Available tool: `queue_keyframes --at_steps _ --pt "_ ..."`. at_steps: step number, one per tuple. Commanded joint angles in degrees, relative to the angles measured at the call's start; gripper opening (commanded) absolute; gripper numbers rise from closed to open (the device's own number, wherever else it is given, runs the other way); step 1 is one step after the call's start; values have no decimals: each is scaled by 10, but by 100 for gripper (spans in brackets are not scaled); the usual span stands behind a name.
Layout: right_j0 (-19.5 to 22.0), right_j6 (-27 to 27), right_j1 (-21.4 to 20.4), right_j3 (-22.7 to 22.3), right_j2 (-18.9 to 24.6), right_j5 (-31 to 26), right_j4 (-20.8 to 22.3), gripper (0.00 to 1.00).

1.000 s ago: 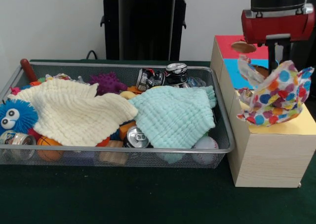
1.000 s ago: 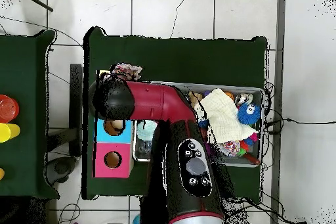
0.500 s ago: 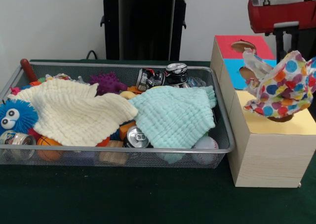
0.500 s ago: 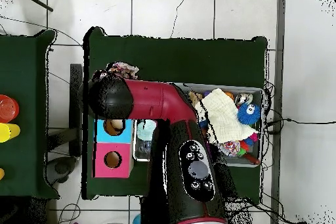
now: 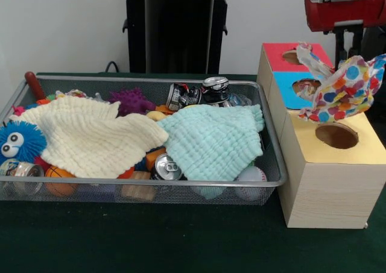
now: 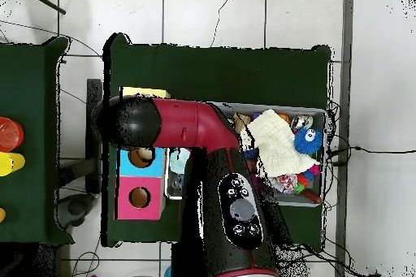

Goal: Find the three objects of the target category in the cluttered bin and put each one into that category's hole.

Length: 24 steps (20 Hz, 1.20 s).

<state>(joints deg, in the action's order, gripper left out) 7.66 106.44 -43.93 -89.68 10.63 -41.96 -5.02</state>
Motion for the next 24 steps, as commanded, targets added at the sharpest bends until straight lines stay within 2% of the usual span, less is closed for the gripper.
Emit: queue_keyframes --at_steps 1,8,13,17,24 --pt "-1 55 19 -7 21 -103 -10 0" --pt "-12 75 51 42 5 -117 4 0" --pt "-22 83 84 76 -8 -89 14 0" --pt "-28 89 105 91 -20 -79 21 0" --pt "-37 100 123 83 -47 -73 26 0"
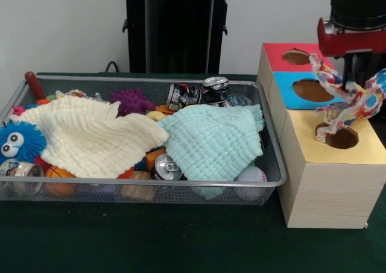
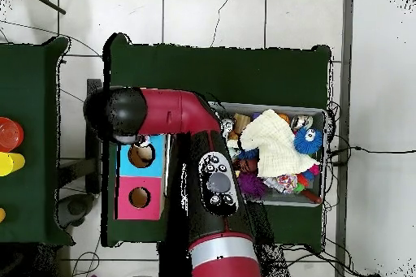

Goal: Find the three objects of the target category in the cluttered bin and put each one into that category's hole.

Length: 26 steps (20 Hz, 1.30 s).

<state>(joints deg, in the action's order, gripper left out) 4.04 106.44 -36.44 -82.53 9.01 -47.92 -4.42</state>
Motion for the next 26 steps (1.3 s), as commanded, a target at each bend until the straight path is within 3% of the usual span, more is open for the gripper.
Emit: queue_keyframes --at_steps 1,9,17,26 --pt "-1 102 53 14 -35 -15 21 0" --pt "-10 104 69 23 -64 -20 25 0" --pt "-29 124 102 71 -93 37 20 0" --pt "-50 137 101 78 -111 111 9 0"
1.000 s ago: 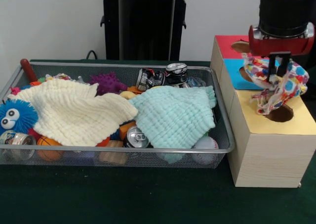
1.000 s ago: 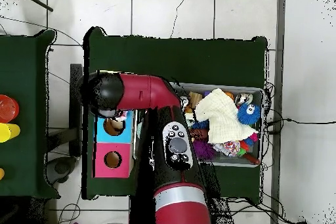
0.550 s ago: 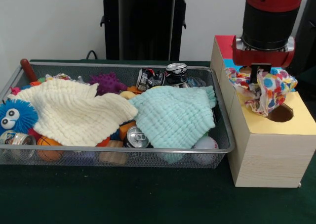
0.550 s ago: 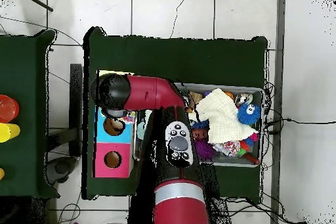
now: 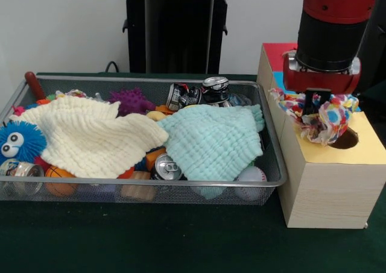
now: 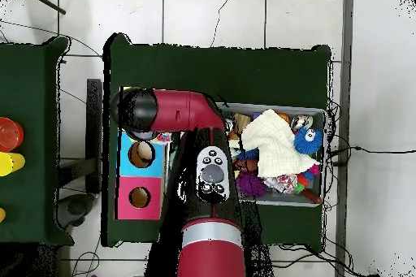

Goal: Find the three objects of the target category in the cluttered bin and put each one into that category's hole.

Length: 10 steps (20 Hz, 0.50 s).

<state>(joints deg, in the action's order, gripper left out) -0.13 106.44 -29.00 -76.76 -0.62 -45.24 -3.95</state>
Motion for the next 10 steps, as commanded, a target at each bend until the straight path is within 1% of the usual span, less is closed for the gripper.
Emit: queue_keyframes --at_steps 1,4,10 --pt "-11 140 25 21 -18 98 2 0" --pt "-19 144 22 22 -24 128 -3 0" --pt "-23 133 32 22 -25 132 -19 0"
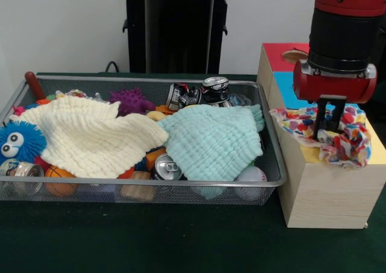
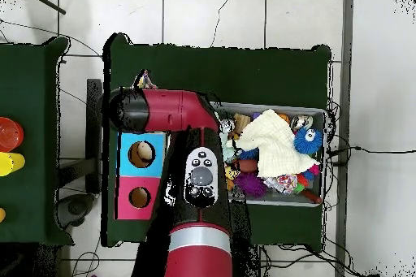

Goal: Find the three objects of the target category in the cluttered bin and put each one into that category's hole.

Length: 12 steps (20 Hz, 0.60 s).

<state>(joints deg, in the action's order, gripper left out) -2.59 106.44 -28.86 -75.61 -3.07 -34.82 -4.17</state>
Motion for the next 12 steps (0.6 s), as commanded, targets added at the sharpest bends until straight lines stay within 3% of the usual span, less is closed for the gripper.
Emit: queue_keyframes --at_steps 1,6,12 --pt "4 128 35 10 6 24 -22 0" --pt "16 101 59 8 35 15 -37 0" --pt "21 74 56 -5 47 -27 -43 0"
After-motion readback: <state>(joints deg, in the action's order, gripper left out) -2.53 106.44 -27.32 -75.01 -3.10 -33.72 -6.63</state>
